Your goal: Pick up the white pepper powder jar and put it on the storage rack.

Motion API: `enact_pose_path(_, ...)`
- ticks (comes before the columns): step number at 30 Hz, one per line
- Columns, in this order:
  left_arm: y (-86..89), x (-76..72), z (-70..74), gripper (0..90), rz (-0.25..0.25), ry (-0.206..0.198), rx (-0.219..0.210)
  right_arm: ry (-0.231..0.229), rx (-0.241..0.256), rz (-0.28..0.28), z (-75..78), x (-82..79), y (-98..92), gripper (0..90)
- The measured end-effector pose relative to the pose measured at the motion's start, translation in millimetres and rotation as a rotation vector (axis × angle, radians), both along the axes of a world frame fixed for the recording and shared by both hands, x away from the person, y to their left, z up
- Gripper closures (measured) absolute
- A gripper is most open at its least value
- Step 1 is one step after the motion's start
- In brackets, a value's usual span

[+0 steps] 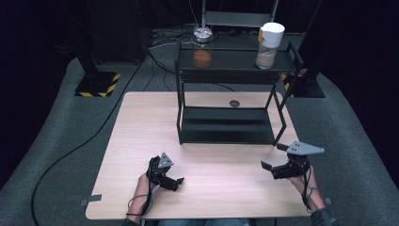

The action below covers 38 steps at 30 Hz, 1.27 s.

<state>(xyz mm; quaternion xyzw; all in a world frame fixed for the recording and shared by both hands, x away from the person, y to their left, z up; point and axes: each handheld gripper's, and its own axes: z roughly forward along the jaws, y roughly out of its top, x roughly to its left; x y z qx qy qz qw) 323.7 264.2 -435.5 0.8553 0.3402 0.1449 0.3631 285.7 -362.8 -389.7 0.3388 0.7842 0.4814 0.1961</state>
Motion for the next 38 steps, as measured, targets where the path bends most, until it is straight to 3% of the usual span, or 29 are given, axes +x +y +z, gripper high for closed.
enact_pose_path(4, 0.1, 0.1, 0.0, 0.4, -0.001, 0.000, 0.000, 0.066, -0.015, -0.004, -29.6, -6.8, 4.8, 0.0)
enact_pose_path(6, 0.1, 0.2, 0.0, 0.4, -0.001, 0.000, 0.000, 0.074, -0.039, -0.007, -40.8, -11.0, 9.5, 0.0)
enact_pose_path(12, 0.1, 0.1, 0.1, 0.4, -0.002, 0.000, 0.000, 0.102, -0.057, -0.039, -55.1, -16.1, 18.4, 0.0)
enact_pose_path(15, 0.1, 0.2, 0.0, 0.4, -0.002, 0.000, 0.000, 0.111, -0.032, -0.040, -56.3, -15.2, 15.5, 0.0)
enact_pose_path(20, 0.1, 0.0, 0.0, 0.4, -0.002, 0.000, 0.000, 0.141, -0.073, -0.019, -51.7, -8.6, 20.6, 0.0)
enact_pose_path(25, 0.1, 0.1, 0.0, 0.4, -0.003, -0.001, 0.001, 0.131, -0.110, -0.036, -49.9, -11.3, 28.4, 0.1)
enact_pose_path(38, 0.0, -0.7, 0.0, 0.4, -0.001, 0.001, 0.000, 0.135, -0.110, -0.055, -49.6, -12.1, 30.0, 0.5)
